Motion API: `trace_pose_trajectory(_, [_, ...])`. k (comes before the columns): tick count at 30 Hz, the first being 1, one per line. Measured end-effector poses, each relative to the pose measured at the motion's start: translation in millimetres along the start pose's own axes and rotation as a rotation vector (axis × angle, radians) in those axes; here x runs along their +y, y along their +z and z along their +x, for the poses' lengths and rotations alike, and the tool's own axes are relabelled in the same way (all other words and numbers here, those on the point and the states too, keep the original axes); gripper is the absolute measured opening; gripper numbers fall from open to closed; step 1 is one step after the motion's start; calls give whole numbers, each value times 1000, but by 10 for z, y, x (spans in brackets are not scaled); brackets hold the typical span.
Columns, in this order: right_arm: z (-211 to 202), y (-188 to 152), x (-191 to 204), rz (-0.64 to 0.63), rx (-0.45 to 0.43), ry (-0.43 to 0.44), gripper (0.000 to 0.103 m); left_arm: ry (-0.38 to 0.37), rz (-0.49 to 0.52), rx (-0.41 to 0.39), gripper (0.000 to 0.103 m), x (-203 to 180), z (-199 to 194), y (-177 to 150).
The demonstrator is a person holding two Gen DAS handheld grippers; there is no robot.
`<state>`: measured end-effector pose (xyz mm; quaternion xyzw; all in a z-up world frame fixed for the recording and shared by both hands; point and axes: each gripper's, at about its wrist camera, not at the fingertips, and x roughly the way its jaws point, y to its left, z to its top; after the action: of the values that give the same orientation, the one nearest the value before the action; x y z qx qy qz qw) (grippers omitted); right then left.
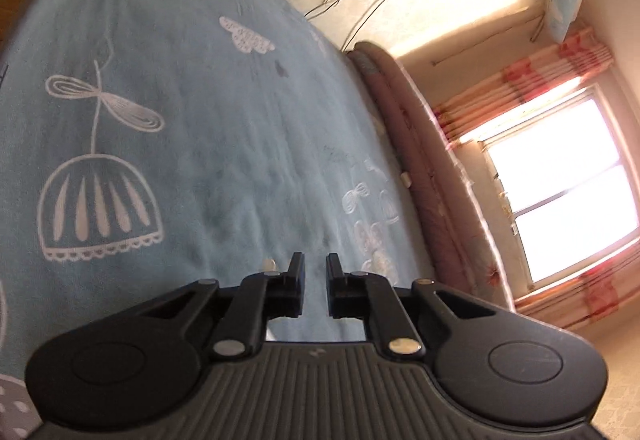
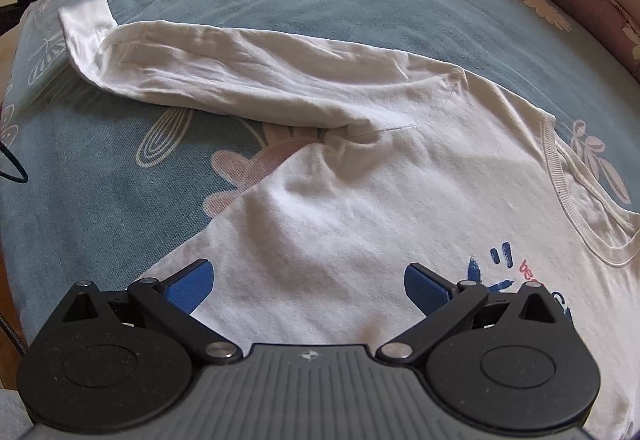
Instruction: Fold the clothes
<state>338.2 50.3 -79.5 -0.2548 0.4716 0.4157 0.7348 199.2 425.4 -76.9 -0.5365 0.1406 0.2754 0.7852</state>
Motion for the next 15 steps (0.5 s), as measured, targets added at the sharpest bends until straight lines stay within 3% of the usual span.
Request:
trace_pose_trajectory(5, [37, 31, 51, 6, 3, 12, 103, 159, 224, 143, 13, -44, 102, -215])
trace_pose_trajectory(11, [49, 125, 121, -1, -9, 31, 103, 161, 503, 264, 32, -303, 408, -463])
trace_pose_trajectory(15, [84, 271, 124, 13, -27, 46, 103, 228, 684, 349, 34, -331, 532, -645])
